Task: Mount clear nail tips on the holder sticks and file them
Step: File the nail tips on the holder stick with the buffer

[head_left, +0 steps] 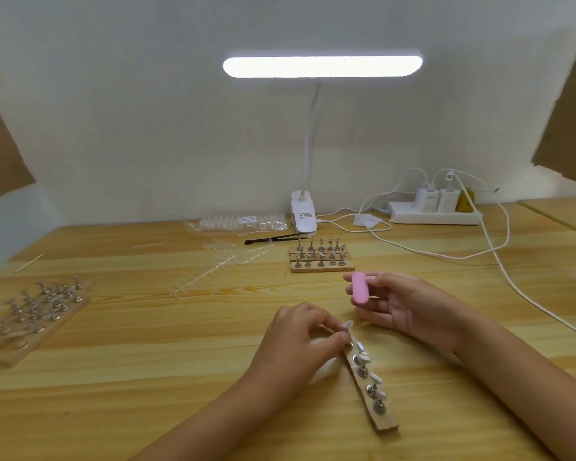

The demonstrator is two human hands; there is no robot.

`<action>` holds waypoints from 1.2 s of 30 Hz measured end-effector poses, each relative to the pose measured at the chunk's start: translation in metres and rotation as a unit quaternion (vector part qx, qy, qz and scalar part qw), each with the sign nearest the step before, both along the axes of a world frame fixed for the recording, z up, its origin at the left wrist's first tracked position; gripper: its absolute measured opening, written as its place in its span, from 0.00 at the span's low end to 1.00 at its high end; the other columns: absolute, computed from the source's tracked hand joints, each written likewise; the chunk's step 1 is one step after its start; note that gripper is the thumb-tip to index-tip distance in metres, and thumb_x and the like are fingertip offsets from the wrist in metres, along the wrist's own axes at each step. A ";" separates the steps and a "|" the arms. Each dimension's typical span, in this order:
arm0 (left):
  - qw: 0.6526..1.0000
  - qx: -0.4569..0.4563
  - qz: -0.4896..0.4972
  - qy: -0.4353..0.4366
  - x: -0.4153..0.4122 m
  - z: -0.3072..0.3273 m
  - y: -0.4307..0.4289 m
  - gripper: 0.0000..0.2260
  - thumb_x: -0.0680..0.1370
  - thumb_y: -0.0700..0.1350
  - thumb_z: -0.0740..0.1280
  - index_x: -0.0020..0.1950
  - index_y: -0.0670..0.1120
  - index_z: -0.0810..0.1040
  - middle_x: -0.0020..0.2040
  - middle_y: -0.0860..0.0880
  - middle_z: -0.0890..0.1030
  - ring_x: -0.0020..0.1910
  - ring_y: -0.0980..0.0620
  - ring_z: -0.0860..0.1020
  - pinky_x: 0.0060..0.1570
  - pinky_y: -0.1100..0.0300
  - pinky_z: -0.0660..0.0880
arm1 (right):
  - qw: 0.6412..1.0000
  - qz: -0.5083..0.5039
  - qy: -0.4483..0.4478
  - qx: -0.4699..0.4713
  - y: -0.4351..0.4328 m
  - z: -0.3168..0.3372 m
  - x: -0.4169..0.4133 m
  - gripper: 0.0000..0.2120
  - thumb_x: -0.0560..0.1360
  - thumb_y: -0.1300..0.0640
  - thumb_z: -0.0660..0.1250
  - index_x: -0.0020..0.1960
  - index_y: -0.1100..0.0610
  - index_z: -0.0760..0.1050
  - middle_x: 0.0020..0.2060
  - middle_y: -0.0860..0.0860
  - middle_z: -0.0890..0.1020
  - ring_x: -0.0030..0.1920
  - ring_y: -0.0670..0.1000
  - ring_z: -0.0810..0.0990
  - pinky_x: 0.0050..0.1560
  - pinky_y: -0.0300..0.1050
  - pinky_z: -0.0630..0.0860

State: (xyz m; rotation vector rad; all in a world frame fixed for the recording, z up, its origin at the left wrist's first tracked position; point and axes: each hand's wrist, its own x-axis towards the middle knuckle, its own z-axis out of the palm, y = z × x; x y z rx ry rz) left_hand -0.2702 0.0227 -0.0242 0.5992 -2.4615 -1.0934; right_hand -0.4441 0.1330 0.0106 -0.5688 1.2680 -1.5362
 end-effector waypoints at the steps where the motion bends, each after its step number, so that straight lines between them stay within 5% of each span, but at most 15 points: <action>1: 0.999 0.036 0.005 0.030 0.001 0.001 -0.001 0.04 0.76 0.53 0.71 0.42 0.60 0.80 0.45 0.64 0.80 0.50 0.67 0.72 0.50 0.66 0.69 | 1.000 -0.005 -0.004 -0.004 0.000 0.001 0.000 0.17 0.76 0.61 0.64 0.63 0.64 0.77 0.52 0.61 0.82 0.45 0.52 0.83 0.44 0.44 0.83; 5: 0.957 0.226 0.017 0.180 0.010 0.008 -0.005 0.02 0.78 0.43 0.69 0.48 0.48 0.82 0.43 0.55 0.86 0.43 0.63 0.81 0.44 0.74 0.73 | 0.999 -0.017 0.009 -0.041 0.001 0.011 0.004 0.18 0.74 0.60 0.66 0.63 0.64 0.78 0.51 0.60 0.83 0.46 0.52 0.83 0.45 0.45 0.83; 9: 0.935 0.286 0.015 0.210 0.015 0.013 -0.005 0.03 0.78 0.41 0.70 0.51 0.44 0.80 0.43 0.50 0.86 0.44 0.61 0.82 0.44 0.73 0.73 | 0.991 -0.037 0.108 -0.069 -0.003 0.026 0.023 0.17 0.69 0.55 0.72 0.57 0.57 0.82 0.47 0.54 0.84 0.45 0.49 0.84 0.44 0.42 0.81; 16: 0.932 0.304 -0.005 0.200 0.017 0.008 -0.011 0.03 0.78 0.42 0.69 0.50 0.45 0.81 0.43 0.51 0.86 0.45 0.60 0.82 0.45 0.72 0.73 | 0.969 -0.074 0.207 -0.112 0.002 0.011 0.060 0.12 0.67 0.51 0.72 0.49 0.50 0.83 0.42 0.51 0.85 0.44 0.49 0.84 0.43 0.39 0.80; 22: 0.925 0.316 -0.006 0.210 0.016 0.012 -0.009 0.20 0.69 0.62 0.67 0.48 0.47 0.83 0.44 0.51 0.86 0.46 0.59 0.81 0.50 0.68 0.75 | 0.949 -0.081 0.273 -0.132 0.011 0.015 0.061 0.12 0.66 0.51 0.72 0.49 0.49 0.83 0.42 0.53 0.85 0.42 0.48 0.84 0.43 0.38 0.80; 27: 0.932 0.304 -0.013 0.197 0.019 0.011 -0.009 0.18 0.71 0.57 0.70 0.53 0.46 0.82 0.47 0.52 0.86 0.50 0.60 0.82 0.48 0.72 0.73 | 0.945 -0.070 0.291 -0.134 0.013 0.015 0.061 0.12 0.67 0.52 0.71 0.50 0.48 0.83 0.43 0.52 0.85 0.44 0.49 0.84 0.45 0.37 0.80; 31: 0.932 0.312 0.007 0.185 0.019 0.010 -0.011 0.14 0.71 0.56 0.75 0.54 0.55 0.83 0.51 0.53 0.85 0.54 0.61 0.81 0.48 0.71 0.74 | 0.942 -0.063 0.306 -0.124 0.012 0.010 0.061 0.13 0.68 0.53 0.71 0.53 0.50 0.82 0.44 0.50 0.85 0.47 0.48 0.84 0.46 0.36 0.79; 36: 0.939 0.300 0.010 0.170 0.020 0.010 -0.012 0.12 0.70 0.54 0.71 0.53 0.61 0.83 0.53 0.54 0.84 0.53 0.62 0.80 0.47 0.69 0.75 | 0.938 -0.056 0.322 -0.112 0.012 0.009 0.060 0.13 0.68 0.52 0.71 0.53 0.49 0.81 0.45 0.47 0.85 0.48 0.46 0.83 0.46 0.36 0.79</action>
